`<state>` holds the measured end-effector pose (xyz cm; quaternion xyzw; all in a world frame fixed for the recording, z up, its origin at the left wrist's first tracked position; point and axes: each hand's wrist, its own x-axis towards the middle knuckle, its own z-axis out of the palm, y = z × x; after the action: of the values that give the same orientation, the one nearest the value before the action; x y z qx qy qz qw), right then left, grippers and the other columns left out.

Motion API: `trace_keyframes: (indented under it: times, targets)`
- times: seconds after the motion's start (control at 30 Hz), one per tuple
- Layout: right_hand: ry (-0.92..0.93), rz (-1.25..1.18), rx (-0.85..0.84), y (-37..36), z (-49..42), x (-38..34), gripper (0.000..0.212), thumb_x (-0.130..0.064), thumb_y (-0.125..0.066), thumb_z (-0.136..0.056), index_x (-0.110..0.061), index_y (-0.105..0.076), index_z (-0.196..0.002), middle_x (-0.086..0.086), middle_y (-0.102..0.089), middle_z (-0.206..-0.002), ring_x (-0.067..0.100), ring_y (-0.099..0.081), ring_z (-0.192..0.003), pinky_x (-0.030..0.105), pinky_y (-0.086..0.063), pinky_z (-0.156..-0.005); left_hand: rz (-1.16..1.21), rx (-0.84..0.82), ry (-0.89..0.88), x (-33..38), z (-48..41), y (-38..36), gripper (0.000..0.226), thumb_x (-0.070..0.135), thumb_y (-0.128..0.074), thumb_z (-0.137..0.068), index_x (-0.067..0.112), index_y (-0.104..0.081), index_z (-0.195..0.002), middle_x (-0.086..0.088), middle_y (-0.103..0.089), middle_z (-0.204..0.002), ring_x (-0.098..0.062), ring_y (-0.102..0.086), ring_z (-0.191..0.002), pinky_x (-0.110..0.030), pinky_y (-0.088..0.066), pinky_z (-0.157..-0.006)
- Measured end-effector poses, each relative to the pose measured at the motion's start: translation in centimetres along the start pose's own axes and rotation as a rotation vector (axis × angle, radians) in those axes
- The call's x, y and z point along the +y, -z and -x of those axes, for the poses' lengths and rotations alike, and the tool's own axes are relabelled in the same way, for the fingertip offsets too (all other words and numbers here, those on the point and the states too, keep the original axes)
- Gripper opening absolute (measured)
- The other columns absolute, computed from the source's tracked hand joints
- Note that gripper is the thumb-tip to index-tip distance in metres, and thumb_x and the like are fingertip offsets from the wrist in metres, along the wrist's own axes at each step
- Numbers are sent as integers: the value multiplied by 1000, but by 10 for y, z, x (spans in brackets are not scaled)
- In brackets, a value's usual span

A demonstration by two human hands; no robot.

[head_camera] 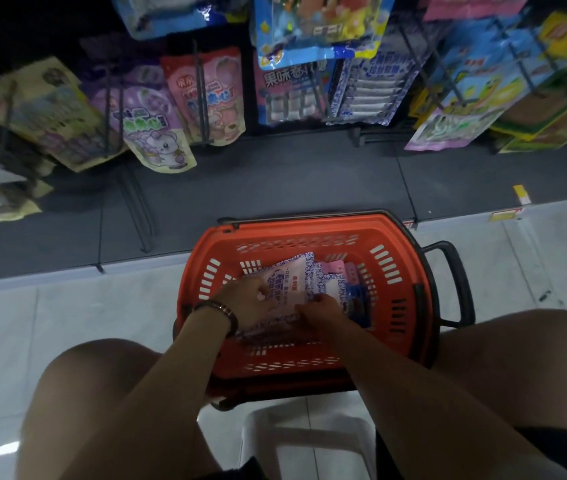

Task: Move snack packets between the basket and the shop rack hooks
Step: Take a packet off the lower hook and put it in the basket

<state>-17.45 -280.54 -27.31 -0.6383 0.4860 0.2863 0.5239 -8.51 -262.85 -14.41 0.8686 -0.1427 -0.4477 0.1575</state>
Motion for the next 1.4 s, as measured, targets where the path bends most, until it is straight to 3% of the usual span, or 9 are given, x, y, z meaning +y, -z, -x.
trace_keyframes:
  times: [0.17,0.27,0.4,0.67,0.77,0.9,1.0,1.23,1.4]
  targets:
    - [58,-22,-87,11,10,-22,50,-12,-77,-93,-18,-63,-140,5,-66,-140,29,-69,-116,29,-60,-91,85,73,17,-2,13,-5,26,42,-62,-101,31,-70,-123,-2,-71,-128,-25,-66,-113,-30,-48,-89]
    - [75,-132,-117,32,25,-33,64,-17,-81,-88,-21,-57,-148,10,-66,-140,35,-73,-109,49,-63,-93,128,155,46,-7,17,2,22,41,-59,-102,34,-68,-120,-1,-73,-124,-26,-67,-116,-33,-50,-94]
    - [130,-380,-238,75,87,-59,35,0,-60,-101,-15,-55,-133,17,-70,-108,34,-73,-70,51,-61,-72,211,212,36,-6,28,7,26,32,-57,-105,27,-69,-127,-4,-71,-129,-25,-66,-115,-29,-49,-97]
    - [487,-355,-412,157,207,-99,31,9,-52,-98,5,-73,-121,27,-73,-108,34,-74,-86,55,-67,-73,579,343,-181,23,89,34,15,26,-69,-103,25,-69,-117,21,-76,-105,-4,-72,-110,-9,-49,-81]
    - [583,-305,-459,185,252,-118,32,7,-50,-100,2,-73,-122,28,-73,-114,34,-72,-96,48,-67,-73,755,346,-256,49,125,56,34,26,-65,-105,10,-61,-134,-1,-71,-125,-14,-69,-103,-16,-54,-78]
    - [689,-221,-473,212,309,-144,37,7,-47,-98,0,-74,-122,18,-79,-107,26,-76,-87,38,-66,-70,809,224,-403,70,170,81,65,57,-80,-86,19,-63,-136,-2,-77,-127,-24,-75,-114,-45,-56,-103]
    - [748,-241,-422,221,335,-156,30,1,-54,-94,6,-72,-118,17,-76,-100,25,-74,-77,33,-62,-60,914,167,-501,80,188,80,38,21,-68,-102,8,-64,-137,-18,-74,-132,-42,-70,-122,-58,-52,-109]
    - [768,-417,-406,213,347,-134,48,-41,-70,-96,-8,-70,-131,13,-77,-120,34,-74,-106,50,-64,-86,1095,480,-591,104,218,69,31,14,-69,-102,13,-68,-133,-15,-75,-131,-41,-70,-122,-65,-50,-109]
    - [910,-374,-388,193,343,-113,32,-19,-69,-100,-5,-73,-129,16,-76,-128,38,-70,-123,62,-48,-113,1108,563,-628,120,231,76,41,38,-80,-89,22,-74,-126,-11,-77,-128,-37,-72,-121,-65,-52,-107]
